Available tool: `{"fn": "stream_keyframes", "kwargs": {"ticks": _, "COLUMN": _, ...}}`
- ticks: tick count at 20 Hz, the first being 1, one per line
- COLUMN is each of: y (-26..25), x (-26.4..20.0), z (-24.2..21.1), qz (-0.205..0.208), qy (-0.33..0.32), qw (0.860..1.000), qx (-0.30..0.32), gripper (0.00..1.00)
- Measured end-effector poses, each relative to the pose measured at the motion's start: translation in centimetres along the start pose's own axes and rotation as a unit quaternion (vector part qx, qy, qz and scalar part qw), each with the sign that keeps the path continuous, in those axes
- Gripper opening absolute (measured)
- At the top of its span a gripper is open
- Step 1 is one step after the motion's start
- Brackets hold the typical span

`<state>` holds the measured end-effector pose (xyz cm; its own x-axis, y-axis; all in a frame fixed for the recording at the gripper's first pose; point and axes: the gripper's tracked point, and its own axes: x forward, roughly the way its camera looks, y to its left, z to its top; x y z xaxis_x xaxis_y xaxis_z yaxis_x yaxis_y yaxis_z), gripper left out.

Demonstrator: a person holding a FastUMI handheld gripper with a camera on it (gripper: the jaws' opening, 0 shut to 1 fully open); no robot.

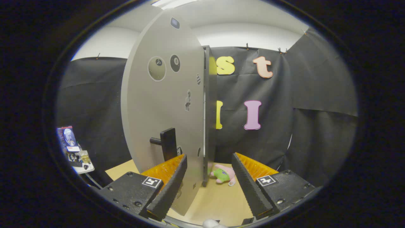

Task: Open the shoe cabinet door, grab the shoes and put them into the shoe cabinet, then close the shoe cabinet door.

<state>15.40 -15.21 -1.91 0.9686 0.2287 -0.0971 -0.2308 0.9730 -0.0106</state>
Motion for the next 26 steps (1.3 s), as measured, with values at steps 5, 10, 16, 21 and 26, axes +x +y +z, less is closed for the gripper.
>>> {"fn": "stream_keyframes", "kwargs": {"ticks": 5, "y": 5.0, "x": 1.2, "z": 0.0, "qz": 0.021, "qy": -0.001, "qw": 1.0, "qx": 0.0, "gripper": 0.95}}
{"fn": "stream_keyframes", "kwargs": {"ticks": 10, "y": 9.9, "x": 2.9, "z": 0.0, "qz": -0.003, "qy": -0.006, "qw": 1.0, "qx": 0.001, "gripper": 0.95}}
{"fn": "stream_keyframes", "kwargs": {"ticks": 16, "y": 17.4, "x": 7.1, "z": -0.1, "qz": -0.025, "qy": -0.013, "qw": 1.0, "qx": 0.002, "gripper": 0.95}}
{"fn": "stream_keyframes", "kwargs": {"ticks": 21, "y": 21.7, "x": 10.0, "z": 0.5, "qz": -0.027, "qy": -0.019, "qw": 0.999, "qx": 0.021, "gripper": 1.0}}
{"fn": "stream_keyframes", "kwargs": {"ticks": 26, "y": 23.3, "x": 9.4, "z": 1.4, "qz": -0.044, "qy": -0.029, "qw": 0.998, "qx": 0.021, "gripper": 1.0}}
